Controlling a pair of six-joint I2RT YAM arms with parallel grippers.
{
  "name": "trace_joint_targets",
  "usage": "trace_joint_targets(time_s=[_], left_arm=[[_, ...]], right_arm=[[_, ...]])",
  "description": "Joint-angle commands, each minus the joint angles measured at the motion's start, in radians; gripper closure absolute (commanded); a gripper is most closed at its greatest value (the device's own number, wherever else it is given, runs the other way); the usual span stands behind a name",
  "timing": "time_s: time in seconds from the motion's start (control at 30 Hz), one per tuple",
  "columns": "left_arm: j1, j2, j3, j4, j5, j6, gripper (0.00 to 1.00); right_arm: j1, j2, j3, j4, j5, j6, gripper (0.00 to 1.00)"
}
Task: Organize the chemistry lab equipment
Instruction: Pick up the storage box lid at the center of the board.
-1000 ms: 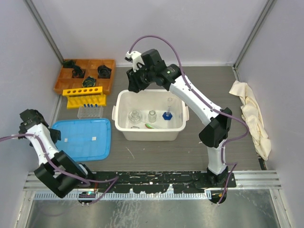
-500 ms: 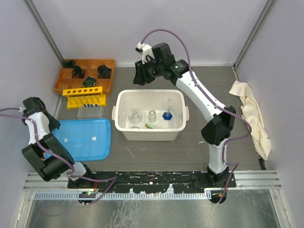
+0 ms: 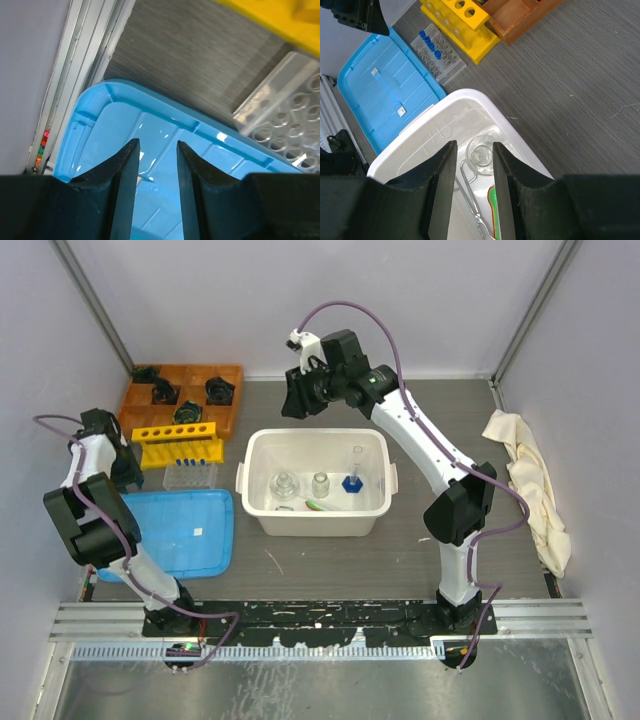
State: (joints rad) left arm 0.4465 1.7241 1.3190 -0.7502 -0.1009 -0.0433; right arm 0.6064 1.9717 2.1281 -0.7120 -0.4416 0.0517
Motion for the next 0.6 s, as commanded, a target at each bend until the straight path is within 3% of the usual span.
trace_joint_targets(time_s=[0.0,0.1,0.2,0.33,0.57], left_arm=[[0.011,-0.009,0.012,-0.037,-0.05,0.015,0.65],[-0.033,-0.082,-0.045,-0.021,-0.005,-0.012,0.68],[-0.188,-0.141,-0.1,-0.033,-0.035,0.001,0.67],[-0.347,-0.196,-0.158,-0.039,0.068,-0.033,0.66],[-0.537,-0.192,-0.167,-0.127,0.089,-0.188,0.65]], right_arm=[[-0.004,-0.052,-0.008,0.022,0.032,-0.037,0.59],[-0.004,-0.051,-0.013,0.02,0.038,-0.042,0.59],[-0.004,-0.033,0.004,0.016,0.036,-0.04,0.59],[-0.004,-0.017,0.017,0.02,0.026,-0.029,0.59],[-0.004,-0.036,-0.005,0.016,0.047,-0.041,0.59]])
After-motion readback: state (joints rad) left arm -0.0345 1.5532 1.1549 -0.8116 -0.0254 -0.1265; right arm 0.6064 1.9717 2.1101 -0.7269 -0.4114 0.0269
